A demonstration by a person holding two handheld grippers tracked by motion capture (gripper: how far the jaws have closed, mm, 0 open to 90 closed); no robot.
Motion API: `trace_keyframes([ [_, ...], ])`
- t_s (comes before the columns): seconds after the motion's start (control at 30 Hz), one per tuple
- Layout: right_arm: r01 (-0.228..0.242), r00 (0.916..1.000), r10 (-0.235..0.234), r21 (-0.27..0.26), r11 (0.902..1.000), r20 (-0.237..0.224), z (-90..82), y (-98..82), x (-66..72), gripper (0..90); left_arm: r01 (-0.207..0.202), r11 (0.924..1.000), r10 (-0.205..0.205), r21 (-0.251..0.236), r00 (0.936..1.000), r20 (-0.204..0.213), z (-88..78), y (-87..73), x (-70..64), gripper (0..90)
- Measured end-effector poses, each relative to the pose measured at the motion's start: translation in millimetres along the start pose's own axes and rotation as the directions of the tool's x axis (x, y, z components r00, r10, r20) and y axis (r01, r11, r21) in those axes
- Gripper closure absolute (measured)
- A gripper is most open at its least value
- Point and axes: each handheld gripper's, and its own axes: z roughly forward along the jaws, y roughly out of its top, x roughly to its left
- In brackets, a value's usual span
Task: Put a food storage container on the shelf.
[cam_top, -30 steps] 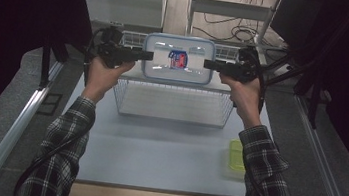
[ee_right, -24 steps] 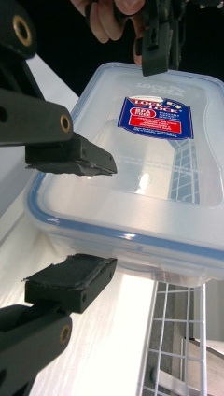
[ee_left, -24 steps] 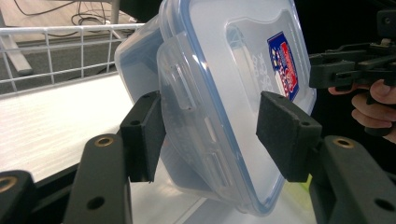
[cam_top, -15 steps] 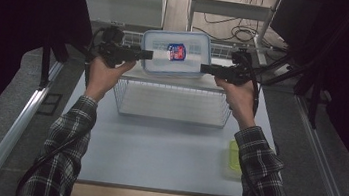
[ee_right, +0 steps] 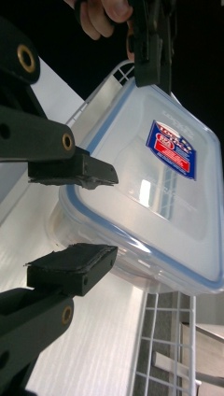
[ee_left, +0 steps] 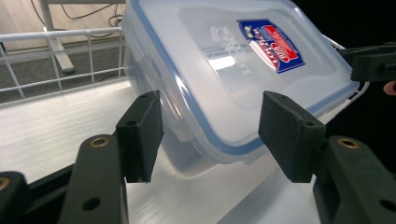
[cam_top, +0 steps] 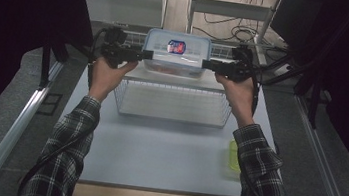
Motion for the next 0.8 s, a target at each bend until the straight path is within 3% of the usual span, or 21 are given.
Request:
trace_keyframes([
  [0.27,-0.023,0.9997,0.023,-0.021,0.9995,0.008,-5.5,0.7,-7.6,59.9,-0.026,0.9997,0.026,0.005,0.9996,0.014,1.3,1.4,-7.1,41.9],
  [0.43,-0.017,0.9998,0.017,-0.025,0.9995,0.014,-5.6,-0.3,-6.6,58.8,0.008,0.9999,-0.008,-0.010,0.9995,0.032,-0.1,-1.9,-4.8,43.7],
  [0.53,0.008,0.9996,-0.007,-0.034,0.9994,0.026,-7.6,-0.9,-5.0,54.5,-0.020,0.9996,0.020,-0.021,0.9993,0.030,-4.6,-2.2,-7.9,44.7],
  [0.67,0.058,0.9982,-0.056,-0.062,0.9964,0.021,-16.8,-5.6,-3.8,48.8,-0.051,0.9976,0.053,-0.046,0.9975,0.046,-15.5,-5.9,-13.4,39.3],
  [0.8,0.087,0.9962,-0.087,-0.084,0.9927,0.006,-24.5,-13.0,-3.4,42.8,-0.103,0.9943,0.104,-0.026,0.9930,0.055,-23.1,-15.5,-21.1,34.0],
])
